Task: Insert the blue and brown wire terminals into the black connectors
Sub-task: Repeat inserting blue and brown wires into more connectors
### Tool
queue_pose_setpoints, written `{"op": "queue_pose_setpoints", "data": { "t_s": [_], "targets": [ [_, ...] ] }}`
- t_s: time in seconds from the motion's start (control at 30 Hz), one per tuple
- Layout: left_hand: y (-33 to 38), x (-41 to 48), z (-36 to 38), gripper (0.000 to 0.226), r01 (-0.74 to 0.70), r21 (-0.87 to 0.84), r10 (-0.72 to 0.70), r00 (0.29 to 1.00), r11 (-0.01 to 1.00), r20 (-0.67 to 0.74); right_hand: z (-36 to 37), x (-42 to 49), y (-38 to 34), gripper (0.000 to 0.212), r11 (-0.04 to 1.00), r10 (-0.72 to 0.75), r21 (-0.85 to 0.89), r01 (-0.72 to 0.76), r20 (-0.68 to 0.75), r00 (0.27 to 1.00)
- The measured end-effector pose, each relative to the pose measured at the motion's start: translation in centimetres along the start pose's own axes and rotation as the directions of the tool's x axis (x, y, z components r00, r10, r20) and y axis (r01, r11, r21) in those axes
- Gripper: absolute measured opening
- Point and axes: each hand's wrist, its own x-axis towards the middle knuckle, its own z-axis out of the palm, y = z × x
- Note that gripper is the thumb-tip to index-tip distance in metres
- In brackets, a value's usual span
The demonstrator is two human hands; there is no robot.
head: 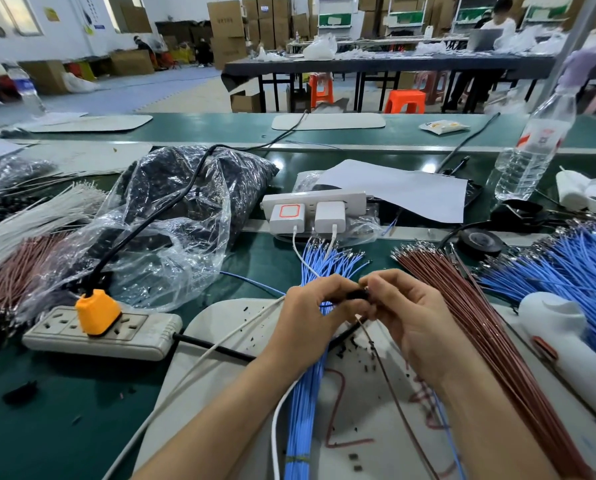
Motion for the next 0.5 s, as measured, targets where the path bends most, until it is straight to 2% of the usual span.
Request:
{"op": "queue_pose_setpoints", "data": {
  "t_s": [0.1, 0.2, 0.4, 0.5],
  "targets": [
    [0.37, 0.05, 0.08, 0.02, -0.114, 0.052, 0.116, 0.993, 0.992, -0.037, 0.13, -0.07, 0.09, 0.033, 0.991, 0.109, 0.074, -0.109, 0.007, 0.994],
    [0.75, 0.06, 0.07, 0.025, -0.142, 0.064, 0.145, 0.989, 0.988, -0.034, 0.21, -0.17, 0.36, 0.046, 0.982, 0.175, 0.049, -0.18, 0.096, 0.98],
    [0.94, -0.02, -0.19, 0.024, -0.155, 0.077, 0.152, 0.988, 0.985, 0.039, -0.4, -0.29, 0.22, 0.031, 0.969, 0.205, 0.1, -0.225, 0.178, 0.962],
    [0.99, 0.02, -0.18, 0.031, -0.151, 0.096, 0.147, 0.988, 0.984, 0.043, -0.24, -0.43, 0.26, 0.023, 0.968, 0.19, 0.127, -0.217, 0.192, 0.963]
  ]
}}
